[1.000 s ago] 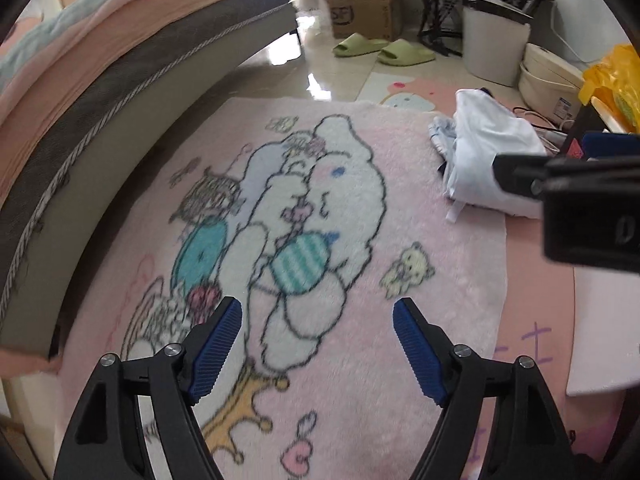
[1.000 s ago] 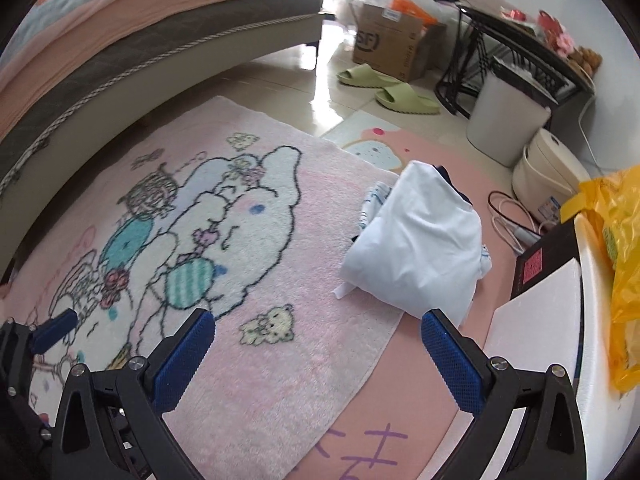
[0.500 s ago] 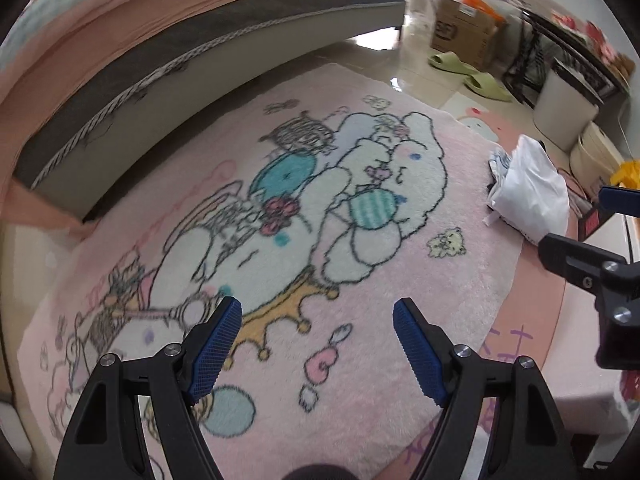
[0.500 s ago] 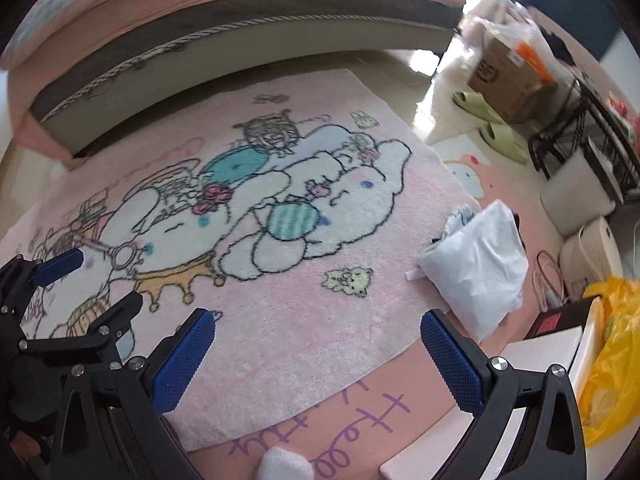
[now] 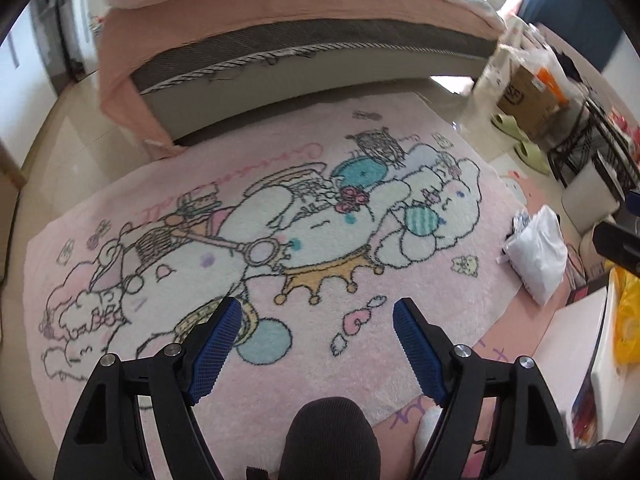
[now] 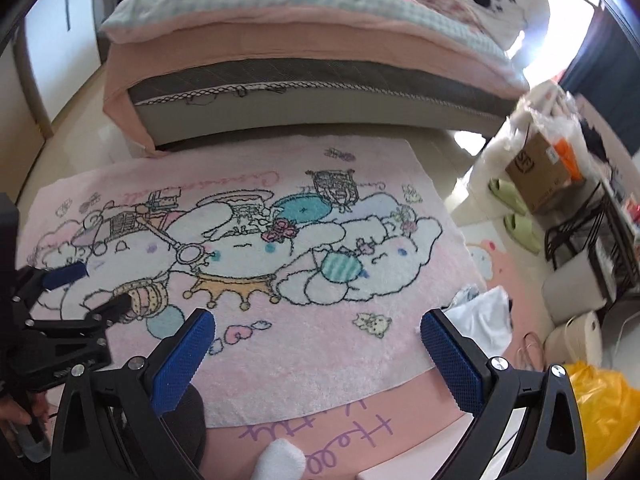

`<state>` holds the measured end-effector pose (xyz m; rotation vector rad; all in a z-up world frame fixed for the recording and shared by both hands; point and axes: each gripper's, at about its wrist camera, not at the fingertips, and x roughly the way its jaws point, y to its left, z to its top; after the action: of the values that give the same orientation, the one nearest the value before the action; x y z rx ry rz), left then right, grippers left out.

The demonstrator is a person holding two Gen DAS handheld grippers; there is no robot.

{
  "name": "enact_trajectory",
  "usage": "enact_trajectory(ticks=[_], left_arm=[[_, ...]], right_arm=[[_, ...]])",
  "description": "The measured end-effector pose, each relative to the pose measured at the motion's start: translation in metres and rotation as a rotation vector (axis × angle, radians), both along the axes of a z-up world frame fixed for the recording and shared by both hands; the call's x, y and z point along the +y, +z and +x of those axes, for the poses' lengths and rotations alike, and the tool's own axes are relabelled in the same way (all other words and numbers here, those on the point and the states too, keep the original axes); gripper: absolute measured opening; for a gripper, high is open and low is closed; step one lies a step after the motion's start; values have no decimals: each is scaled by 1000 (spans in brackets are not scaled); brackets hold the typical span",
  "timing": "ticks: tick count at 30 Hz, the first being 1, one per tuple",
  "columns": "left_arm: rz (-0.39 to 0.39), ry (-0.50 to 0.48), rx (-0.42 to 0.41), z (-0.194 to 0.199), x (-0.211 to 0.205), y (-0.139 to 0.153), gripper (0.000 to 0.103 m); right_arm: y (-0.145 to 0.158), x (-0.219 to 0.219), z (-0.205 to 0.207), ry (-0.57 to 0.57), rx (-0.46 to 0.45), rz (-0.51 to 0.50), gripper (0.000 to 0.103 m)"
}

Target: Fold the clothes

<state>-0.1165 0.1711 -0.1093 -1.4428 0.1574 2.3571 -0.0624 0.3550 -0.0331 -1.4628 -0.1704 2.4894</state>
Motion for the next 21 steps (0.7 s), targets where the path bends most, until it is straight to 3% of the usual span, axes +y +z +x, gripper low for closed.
enact_trajectory(ticks=[2,9,11,16,21], left_arm=[[19,21,11,6,-11,8,78],[53,88,17,21,-46,33,78],[51,104,22,24,-53,40,78],[87,141,43,36,-71,62,78],[129,130,134,52,-82,88,83]], right_arm=[[7,-7,1,18,4,19,103],[36,-50,-1,185,-62,-132,103],[44,-68,4,217,-63,-124,103],[58,-106,20,268,-12,-120,103],[68,-127,39,243,80,-112,103]])
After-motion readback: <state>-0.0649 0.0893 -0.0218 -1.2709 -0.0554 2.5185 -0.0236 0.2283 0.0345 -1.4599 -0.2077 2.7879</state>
